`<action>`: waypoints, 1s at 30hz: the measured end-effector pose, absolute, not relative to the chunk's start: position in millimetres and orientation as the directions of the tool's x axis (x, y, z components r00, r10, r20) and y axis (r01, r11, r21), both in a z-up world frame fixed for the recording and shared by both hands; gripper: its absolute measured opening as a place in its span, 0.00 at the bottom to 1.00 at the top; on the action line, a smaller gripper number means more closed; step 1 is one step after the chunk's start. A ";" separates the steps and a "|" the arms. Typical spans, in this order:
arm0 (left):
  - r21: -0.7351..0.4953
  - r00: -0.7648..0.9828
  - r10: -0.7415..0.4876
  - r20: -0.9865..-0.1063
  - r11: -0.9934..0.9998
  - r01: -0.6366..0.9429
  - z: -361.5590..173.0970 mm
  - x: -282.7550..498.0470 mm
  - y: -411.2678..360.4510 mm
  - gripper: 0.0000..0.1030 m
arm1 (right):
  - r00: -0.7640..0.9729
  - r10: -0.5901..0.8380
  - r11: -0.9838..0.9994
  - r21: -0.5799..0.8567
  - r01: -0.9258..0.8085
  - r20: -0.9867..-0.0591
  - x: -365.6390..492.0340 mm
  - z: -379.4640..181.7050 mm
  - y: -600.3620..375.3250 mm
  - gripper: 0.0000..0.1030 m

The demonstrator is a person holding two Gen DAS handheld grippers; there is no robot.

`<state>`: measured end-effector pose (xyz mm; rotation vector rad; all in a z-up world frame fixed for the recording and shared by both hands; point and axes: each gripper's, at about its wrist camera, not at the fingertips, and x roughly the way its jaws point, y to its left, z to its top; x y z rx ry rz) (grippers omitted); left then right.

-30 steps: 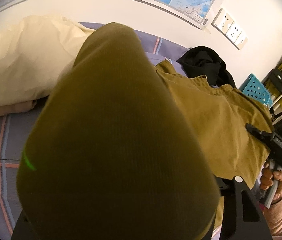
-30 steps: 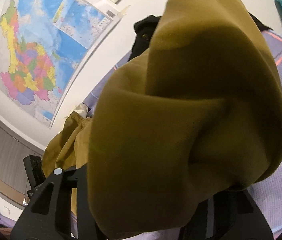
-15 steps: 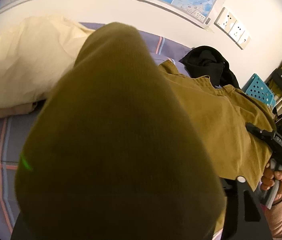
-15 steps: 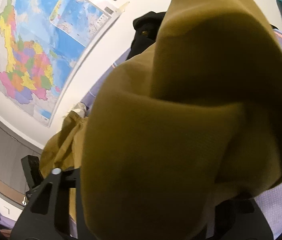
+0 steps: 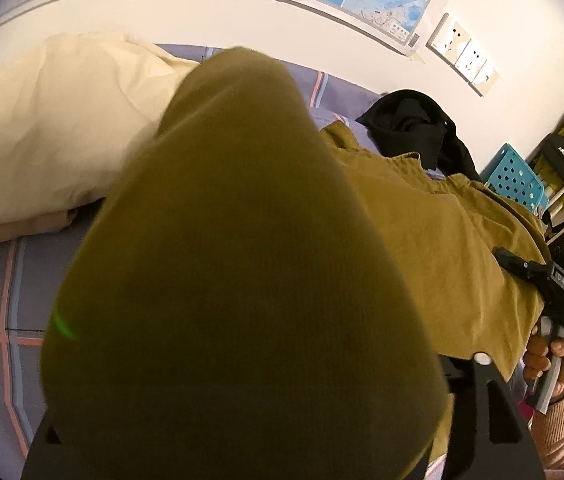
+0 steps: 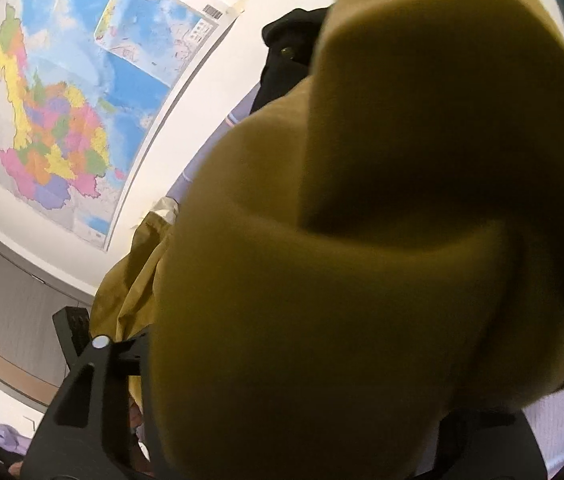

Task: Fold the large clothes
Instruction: 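Lift the olive shirt bundle off the bed with both tools, then carry the shirt bundle with both tools over onto the cream pillow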

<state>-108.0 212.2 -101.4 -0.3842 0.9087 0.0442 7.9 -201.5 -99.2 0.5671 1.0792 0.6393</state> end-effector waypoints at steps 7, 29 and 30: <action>-0.279 0.627 -0.098 -0.773 0.940 -0.197 -96.9 -107.8 206.9 0.57 | 0.352 0.728 0.676 0.701 -0.225 -0.589 10.3 -92.5 -208.5 0.39; -0.246 0.790 -0.094 -0.606 0.967 -0.073 55.8 -120.5 229.8 0.46 | 0.367 0.871 0.489 0.657 -0.574 -0.327 -3.1 83.0 -153.9 0.32; -0.239 0.799 -0.082 -0.596 0.968 -0.079 62.5 -124.2 235.6 0.46 | 0.364 0.876 0.479 0.654 -0.586 -0.315 0.8 87.7 -148.6 0.32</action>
